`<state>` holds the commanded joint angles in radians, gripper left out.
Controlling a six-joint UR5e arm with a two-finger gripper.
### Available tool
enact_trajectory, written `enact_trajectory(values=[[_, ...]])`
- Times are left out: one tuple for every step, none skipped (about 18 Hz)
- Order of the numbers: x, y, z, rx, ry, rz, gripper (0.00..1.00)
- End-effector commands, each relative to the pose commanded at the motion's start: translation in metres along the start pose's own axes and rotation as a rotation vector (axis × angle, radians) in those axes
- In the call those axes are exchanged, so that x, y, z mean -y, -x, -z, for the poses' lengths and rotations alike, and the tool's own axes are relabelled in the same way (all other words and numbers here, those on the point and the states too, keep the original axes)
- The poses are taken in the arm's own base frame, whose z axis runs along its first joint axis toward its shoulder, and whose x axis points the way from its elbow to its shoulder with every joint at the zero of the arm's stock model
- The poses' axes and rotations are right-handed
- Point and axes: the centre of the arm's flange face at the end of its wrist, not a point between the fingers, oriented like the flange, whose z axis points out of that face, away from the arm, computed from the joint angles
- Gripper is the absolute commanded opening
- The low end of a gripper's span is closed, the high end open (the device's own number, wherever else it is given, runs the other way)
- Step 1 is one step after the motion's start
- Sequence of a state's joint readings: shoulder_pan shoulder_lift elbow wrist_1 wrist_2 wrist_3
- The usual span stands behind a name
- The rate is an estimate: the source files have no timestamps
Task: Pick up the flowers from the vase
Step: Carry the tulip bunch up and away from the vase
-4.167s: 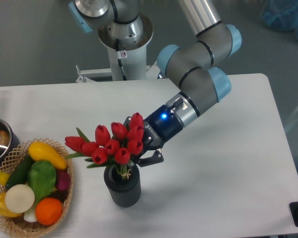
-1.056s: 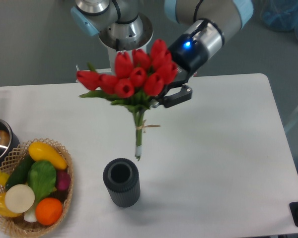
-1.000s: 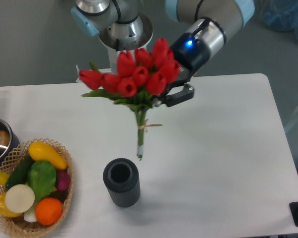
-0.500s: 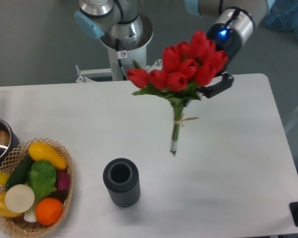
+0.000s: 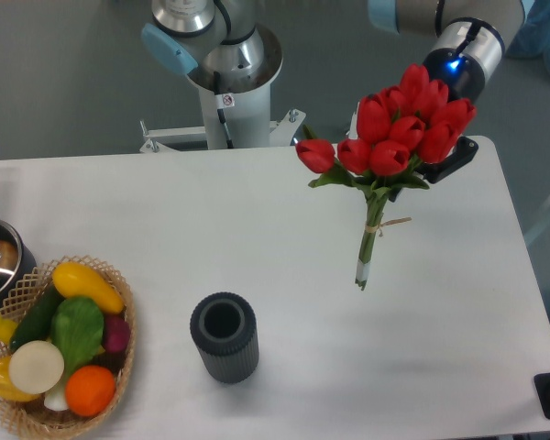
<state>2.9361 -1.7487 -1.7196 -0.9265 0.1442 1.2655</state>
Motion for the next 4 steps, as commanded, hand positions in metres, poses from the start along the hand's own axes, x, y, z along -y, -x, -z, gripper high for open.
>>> enact_trajectory(values=[[0.0,0.0,0.0,0.0,0.0,0.0,0.37],[0.0001,0.0,0.0,0.0,-0.001,0.0,0.37],[-0.0013,-0.0007,-0.001,-0.002,0.0,0.004,0.37],[-0.0042,-0.0008,-0.0014,-0.003,0.0,0.009,0.37]])
